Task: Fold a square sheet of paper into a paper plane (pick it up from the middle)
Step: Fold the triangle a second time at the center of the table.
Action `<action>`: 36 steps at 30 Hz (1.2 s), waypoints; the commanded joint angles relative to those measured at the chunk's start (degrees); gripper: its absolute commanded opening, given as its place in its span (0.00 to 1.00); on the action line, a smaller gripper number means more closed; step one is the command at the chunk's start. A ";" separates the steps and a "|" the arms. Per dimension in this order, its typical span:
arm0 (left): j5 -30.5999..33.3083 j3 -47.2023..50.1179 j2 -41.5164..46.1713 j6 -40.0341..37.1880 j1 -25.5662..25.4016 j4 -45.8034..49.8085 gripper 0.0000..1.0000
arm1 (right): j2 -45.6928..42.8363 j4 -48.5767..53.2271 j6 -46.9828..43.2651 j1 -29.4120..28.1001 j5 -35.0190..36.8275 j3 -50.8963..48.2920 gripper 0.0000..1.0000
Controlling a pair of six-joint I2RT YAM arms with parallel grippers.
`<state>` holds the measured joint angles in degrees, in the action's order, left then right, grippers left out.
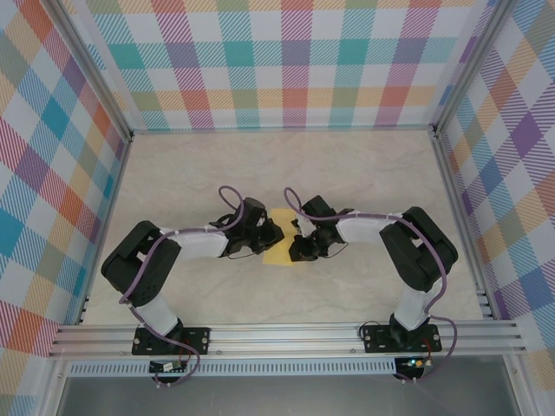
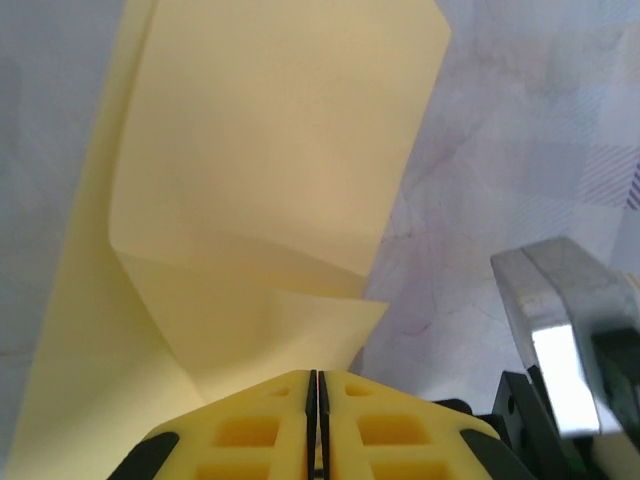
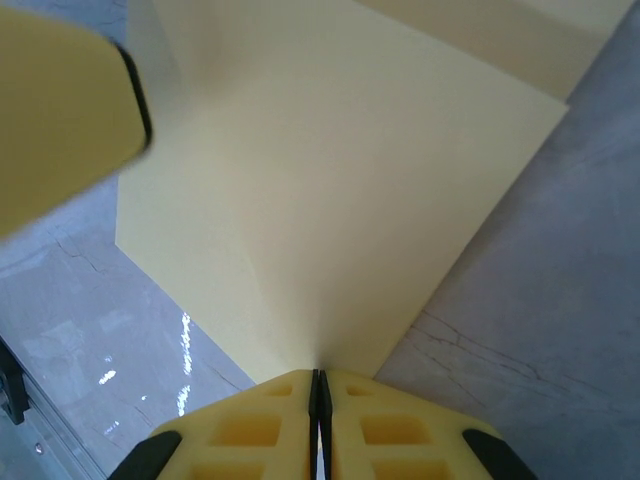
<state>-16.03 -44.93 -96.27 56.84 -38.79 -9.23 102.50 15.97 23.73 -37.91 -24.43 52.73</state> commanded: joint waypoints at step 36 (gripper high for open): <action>5.47 5.05 -2.93 5.94 -1.45 -0.56 0.07 | 4.13 5.69 -1.21 -1.56 8.58 -0.91 0.10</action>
<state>-14.90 -41.10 -99.15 65.10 -41.23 -14.79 102.96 16.97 24.49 -38.37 -23.35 53.41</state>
